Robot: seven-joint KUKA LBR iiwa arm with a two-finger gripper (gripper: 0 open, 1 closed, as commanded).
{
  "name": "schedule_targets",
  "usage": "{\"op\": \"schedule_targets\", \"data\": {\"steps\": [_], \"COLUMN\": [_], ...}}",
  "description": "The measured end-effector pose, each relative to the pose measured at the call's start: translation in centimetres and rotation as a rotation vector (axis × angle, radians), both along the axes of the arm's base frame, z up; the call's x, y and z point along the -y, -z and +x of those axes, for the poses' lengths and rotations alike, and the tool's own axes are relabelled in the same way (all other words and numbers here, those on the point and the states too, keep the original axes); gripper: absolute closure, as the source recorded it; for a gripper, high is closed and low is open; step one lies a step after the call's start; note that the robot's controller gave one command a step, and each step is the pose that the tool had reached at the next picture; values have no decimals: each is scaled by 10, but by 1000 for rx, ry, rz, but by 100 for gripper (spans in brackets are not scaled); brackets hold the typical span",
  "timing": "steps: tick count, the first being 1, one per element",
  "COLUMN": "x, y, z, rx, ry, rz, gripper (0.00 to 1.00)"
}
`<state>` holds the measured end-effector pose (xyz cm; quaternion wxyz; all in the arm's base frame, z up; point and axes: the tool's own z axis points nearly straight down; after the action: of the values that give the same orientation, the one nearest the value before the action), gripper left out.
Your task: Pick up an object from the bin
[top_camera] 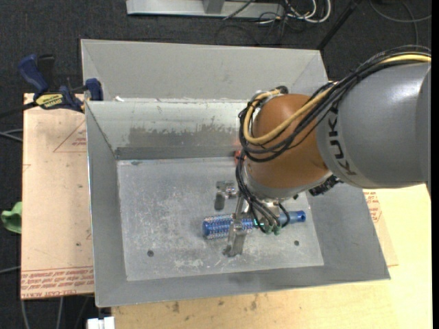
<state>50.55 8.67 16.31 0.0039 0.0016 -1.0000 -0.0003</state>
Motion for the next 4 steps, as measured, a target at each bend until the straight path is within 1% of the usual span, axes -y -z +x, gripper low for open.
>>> {"op": "schedule_targets", "data": {"steps": [1,2,3,4], "x": [27,25,13,3], "y": [96,92,-98,39], "z": [31,31,18,14], "rx": [3,7,17,0], "ry": [-27,-29,-36,-300], "rz": [-1,1,1,2], "gripper": [0,100,100,100]}}
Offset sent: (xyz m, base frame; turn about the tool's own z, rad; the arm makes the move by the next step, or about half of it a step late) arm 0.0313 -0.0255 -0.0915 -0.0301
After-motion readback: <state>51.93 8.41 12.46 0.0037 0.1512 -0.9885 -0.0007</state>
